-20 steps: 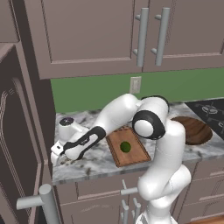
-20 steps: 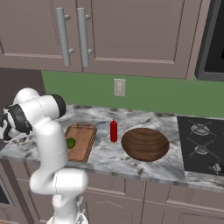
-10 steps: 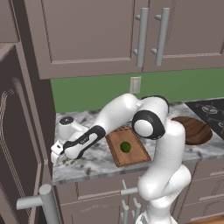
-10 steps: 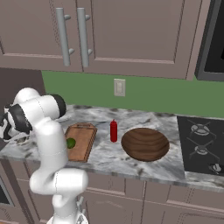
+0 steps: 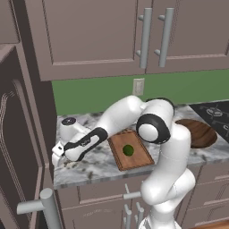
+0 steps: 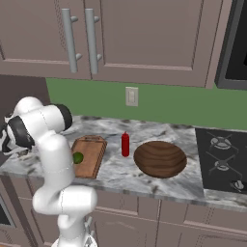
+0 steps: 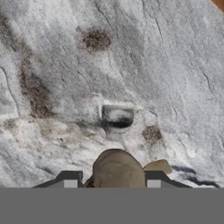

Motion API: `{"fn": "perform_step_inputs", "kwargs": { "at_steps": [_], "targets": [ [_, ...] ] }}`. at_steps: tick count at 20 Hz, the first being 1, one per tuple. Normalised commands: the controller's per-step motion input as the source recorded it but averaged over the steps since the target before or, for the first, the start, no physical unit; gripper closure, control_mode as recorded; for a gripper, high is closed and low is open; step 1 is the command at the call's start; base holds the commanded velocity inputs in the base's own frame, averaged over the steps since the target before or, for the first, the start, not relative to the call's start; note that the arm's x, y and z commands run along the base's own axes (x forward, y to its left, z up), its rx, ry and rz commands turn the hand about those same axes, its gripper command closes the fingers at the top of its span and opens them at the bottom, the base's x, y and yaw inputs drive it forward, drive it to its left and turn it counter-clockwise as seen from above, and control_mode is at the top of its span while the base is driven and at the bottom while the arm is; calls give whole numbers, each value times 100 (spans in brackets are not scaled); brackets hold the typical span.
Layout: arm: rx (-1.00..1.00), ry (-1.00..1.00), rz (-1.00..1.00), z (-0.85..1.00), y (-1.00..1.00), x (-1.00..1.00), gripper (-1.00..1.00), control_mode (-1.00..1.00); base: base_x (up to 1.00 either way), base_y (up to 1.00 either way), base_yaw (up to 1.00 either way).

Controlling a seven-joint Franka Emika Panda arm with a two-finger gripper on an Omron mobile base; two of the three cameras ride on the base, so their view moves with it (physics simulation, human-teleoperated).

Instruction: Open the cabinet. Place the bowl and condiment on the counter. Then place the lime and garlic on the cutting board.

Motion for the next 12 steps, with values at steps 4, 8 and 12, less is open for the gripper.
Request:
{"fn": "perform_step_inputs", "kwargs": {
  "at_steps": [4,8,12],
  "targets": [
    [2,-1,0,26,-16,0,100,-100,0,0,0],
    [2,0,0,27,-27,1,100,-100,0,0,0],
    [2,0,0,11,-31,3,100,-100,0,0,0]
  ]
}}
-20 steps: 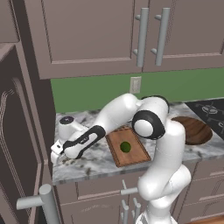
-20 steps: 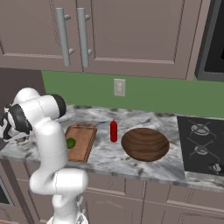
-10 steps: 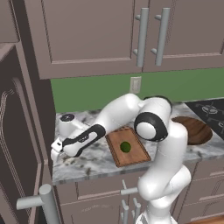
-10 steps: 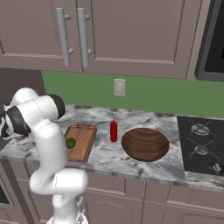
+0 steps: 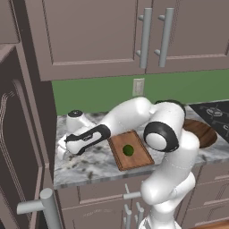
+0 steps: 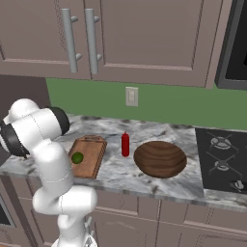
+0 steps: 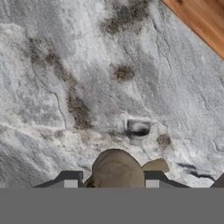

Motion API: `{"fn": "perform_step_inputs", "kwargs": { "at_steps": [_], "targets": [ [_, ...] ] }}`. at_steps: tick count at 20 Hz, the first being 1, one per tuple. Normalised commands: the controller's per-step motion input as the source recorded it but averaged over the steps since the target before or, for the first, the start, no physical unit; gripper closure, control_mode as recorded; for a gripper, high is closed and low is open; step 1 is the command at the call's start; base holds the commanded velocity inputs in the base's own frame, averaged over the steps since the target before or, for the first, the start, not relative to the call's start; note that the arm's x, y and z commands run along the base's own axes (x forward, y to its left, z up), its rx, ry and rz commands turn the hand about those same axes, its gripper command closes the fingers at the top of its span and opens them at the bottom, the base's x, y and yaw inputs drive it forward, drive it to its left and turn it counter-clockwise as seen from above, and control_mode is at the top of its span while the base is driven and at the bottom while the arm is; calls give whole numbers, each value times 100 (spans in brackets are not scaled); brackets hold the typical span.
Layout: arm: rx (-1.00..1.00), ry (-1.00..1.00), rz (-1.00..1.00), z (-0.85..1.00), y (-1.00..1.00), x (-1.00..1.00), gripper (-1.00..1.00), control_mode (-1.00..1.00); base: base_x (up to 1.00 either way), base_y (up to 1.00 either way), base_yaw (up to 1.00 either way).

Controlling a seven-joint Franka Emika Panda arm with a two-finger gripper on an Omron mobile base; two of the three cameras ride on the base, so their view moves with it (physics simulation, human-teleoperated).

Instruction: Open the cabinet. Place the bowl and condiment on the counter. Then place the lime and garlic on the cutting board.

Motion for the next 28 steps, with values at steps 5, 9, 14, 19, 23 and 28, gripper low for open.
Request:
{"fn": "perform_step_inputs", "kwargs": {
  "at_steps": [5,9,14,19,23,28],
  "targets": [
    [0,0,0,1,-35,0,100,-100,0,0,0],
    [0,-1,-1,4,-39,0,100,-100,0,0,0],
    [0,-1,-1,25,-40,1,100,-100,0,0,0],
    [0,0,-2,17,-40,1,100,-100,0,0,0],
    [0,0,-4,4,-38,3,100,-100,0,0,0],
    [0,0,-5,1,-36,9,100,-100,0,0,0]
  ]
}}
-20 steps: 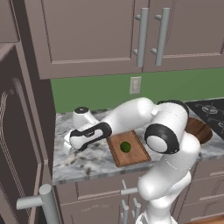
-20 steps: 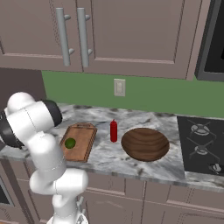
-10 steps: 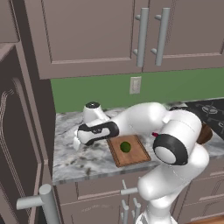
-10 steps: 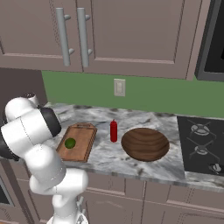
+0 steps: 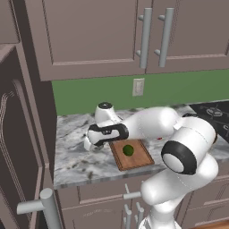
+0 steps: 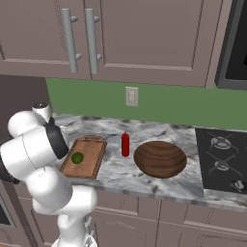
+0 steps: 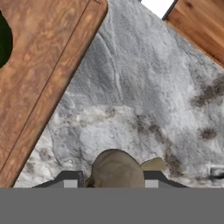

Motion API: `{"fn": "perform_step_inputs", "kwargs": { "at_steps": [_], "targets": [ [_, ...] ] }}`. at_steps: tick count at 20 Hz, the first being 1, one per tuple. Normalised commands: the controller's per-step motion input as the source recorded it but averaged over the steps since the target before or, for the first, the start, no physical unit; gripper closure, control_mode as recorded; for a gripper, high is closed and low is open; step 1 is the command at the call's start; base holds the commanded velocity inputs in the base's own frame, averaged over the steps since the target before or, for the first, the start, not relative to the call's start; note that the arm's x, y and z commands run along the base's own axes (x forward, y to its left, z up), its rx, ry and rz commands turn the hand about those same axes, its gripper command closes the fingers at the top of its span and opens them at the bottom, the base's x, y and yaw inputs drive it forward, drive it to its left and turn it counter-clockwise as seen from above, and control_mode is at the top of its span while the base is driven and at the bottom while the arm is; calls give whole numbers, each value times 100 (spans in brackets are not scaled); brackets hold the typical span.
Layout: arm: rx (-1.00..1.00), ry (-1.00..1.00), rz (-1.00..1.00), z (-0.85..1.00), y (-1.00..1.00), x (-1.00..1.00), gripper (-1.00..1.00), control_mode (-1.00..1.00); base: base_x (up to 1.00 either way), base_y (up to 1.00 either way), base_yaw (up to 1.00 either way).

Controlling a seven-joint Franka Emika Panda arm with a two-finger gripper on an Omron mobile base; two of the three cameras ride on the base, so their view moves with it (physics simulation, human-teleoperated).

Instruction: Open the cabinet. Place the bowl and condiment on the counter. Then place the lime and garlic on the cutting board.

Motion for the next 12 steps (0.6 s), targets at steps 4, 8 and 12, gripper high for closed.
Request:
{"fn": "perform_step_inputs", "kwargs": {
  "at_steps": [4,8,12],
  "targets": [
    [0,0,-4,1,-33,12,100,-100,0,0,0],
    [0,0,-2,0,-33,12,100,-100,0,0,0],
    [0,0,-2,0,-31,11,100,-100,0,0,0]
  ]
}}
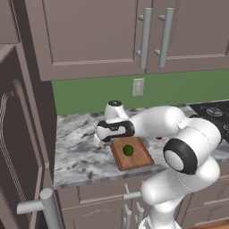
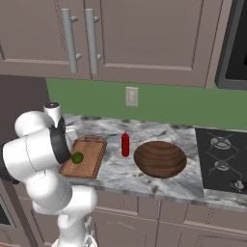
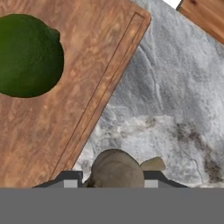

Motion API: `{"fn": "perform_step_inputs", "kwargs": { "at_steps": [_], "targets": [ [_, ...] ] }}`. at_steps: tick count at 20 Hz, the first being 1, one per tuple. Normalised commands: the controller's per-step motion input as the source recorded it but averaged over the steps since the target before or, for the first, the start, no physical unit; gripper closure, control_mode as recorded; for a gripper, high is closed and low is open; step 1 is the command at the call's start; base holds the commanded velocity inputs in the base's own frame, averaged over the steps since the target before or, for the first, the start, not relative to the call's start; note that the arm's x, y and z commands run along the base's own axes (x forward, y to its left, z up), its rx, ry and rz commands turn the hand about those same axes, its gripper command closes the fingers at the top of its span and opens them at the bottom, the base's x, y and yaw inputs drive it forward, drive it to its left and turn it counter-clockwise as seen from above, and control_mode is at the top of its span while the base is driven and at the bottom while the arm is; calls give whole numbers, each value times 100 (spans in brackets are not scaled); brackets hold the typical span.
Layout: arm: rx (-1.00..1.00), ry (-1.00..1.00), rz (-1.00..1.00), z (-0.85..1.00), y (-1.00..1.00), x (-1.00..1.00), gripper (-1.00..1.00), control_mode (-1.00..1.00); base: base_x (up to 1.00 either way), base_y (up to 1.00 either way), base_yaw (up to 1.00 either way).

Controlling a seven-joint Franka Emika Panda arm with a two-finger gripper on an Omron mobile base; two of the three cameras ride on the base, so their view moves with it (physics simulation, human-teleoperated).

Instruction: Open the cabinet. Place the bowl and condiment on the counter. Then place the lime and garlic on the cutting board.

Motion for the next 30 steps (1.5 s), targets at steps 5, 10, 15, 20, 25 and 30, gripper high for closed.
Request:
{"fn": "perform_step_inputs", "kwargs": {
  "at_steps": [5,10,15,20,25,30],
  "targets": [
    [0,0,-3,0,-34,11,100,-100,0,0,0],
    [0,0,-3,0,-32,8,100,-100,0,0,0],
    [0,0,-4,-4,-25,14,100,-100,0,0,0],
    [0,0,-3,-12,-17,19,100,-100,0,0,0],
    [0,0,-1,-16,-8,22,100,-100,0,0,0],
    [0,0,0,-15,-3,29,100,-100,0,0,0]
  ]
}}
